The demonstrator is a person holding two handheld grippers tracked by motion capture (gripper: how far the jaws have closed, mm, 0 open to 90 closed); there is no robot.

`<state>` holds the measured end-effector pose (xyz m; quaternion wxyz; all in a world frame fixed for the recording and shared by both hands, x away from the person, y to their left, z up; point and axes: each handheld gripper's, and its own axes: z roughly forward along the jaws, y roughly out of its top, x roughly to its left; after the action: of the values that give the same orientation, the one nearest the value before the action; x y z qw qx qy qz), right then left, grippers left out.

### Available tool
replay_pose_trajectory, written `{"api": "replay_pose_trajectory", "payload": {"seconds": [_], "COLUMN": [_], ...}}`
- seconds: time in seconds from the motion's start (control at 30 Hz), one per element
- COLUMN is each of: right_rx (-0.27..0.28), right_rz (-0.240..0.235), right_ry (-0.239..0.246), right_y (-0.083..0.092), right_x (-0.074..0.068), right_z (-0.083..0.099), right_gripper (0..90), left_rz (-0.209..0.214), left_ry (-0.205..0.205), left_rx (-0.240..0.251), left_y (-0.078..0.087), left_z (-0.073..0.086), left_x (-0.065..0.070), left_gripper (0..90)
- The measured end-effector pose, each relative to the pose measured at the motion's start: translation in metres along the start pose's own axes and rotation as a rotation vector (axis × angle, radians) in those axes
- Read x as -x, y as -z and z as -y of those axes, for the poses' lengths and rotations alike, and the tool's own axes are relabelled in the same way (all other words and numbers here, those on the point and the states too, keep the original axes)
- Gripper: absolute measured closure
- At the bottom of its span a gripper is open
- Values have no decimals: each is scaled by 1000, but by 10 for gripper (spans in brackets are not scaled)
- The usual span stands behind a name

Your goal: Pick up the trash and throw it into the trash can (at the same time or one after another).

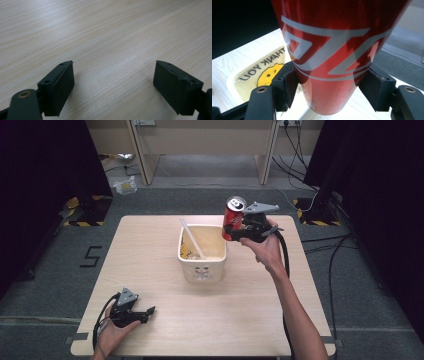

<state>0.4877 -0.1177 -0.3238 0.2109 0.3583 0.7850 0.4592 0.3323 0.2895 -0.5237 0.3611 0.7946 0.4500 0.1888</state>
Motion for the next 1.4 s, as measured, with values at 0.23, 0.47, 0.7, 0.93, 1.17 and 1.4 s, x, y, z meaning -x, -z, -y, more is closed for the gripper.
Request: {"api": "replay_pose_trajectory", "payload": {"seconds": [0.23, 0.47, 0.7, 0.93, 1.17, 1.4], "right_rx": [-5, -23, -48, -72, -105, -142], "right_rz": [-32, -68, -84, -104, -151, -178], "right_ry": [25, 53, 58, 68, 63, 55], "right_y": [-9, -22, -35, -47, -56, -65], "right_x": [-15, -32, -39, -46, -53, -57], "right_z": [-5, -8, -6, -3, 2, 11], "right_gripper": [340, 340, 340, 340, 339, 338], "left_rz": [0, 0, 0, -1, 0, -1], "left_ry": [0, -2, -2, -2, -2, -2], "left_rx": [1, 0, 0, 1, 0, 1], "left_y": [0, 0, 0, 0, 0, 0], "left_z": [0, 0, 0, 0, 0, 0], "left_x": [0, 0, 0, 0, 0, 0], "left_gripper": [162, 162, 162, 162, 162, 162]}}
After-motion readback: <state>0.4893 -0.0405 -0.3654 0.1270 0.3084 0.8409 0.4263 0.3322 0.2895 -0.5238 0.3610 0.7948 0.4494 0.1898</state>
